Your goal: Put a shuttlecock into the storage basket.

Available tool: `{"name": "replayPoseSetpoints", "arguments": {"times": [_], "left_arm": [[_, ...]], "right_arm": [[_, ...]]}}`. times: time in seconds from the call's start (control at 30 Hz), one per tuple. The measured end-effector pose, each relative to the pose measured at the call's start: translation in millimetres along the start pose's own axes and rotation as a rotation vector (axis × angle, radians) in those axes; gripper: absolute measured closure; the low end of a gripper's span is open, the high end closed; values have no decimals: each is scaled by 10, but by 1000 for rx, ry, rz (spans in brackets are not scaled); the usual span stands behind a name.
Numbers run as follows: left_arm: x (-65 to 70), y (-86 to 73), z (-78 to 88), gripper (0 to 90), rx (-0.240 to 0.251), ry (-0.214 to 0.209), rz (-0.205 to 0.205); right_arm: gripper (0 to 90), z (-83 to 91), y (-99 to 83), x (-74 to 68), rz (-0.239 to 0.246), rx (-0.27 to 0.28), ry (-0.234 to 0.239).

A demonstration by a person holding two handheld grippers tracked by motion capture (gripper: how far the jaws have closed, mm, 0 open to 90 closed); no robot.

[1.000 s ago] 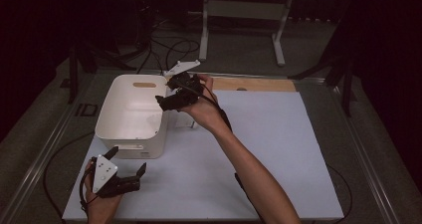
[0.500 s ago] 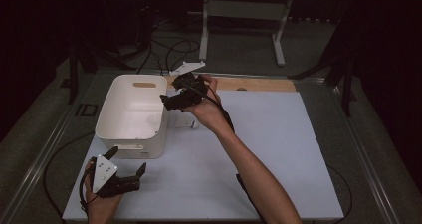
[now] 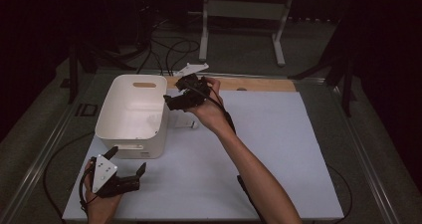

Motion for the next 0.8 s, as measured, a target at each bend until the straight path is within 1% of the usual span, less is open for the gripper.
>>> {"name": "replayPoseSetpoints", "arguments": {"times": [0.07,0.2,0.4,0.5,0.67,0.8], "left_arm": [[3,1,1,2,1,-1,-2],[0,-2,5,2,0,0,-1],[-3,2,7,2,3,2,0],[-3,-4,2,2,-2,2,0],[0,0,3,2,0,2,-1],[4,2,4,2,2,1,-1]], "right_arm": [[147,-4,-22,28,-6,-3,-13],[147,-13,-58,58,1,-8,-19],[147,-37,-121,87,-8,-17,-31],[147,-49,-138,101,-11,-21,-32],[148,-66,-171,117,-15,-24,-43],[149,-71,-185,119,-20,-28,-43]]}}
Point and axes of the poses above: each handheld gripper's, and its own axes: z roughly backward along the jaws, y roughly out of its top, x roughly to its right, the point moved 9 cm from there along -z, roughly forward along the jaws, and after that the axes turned 8 degrees about x, right-handed, at the moved point
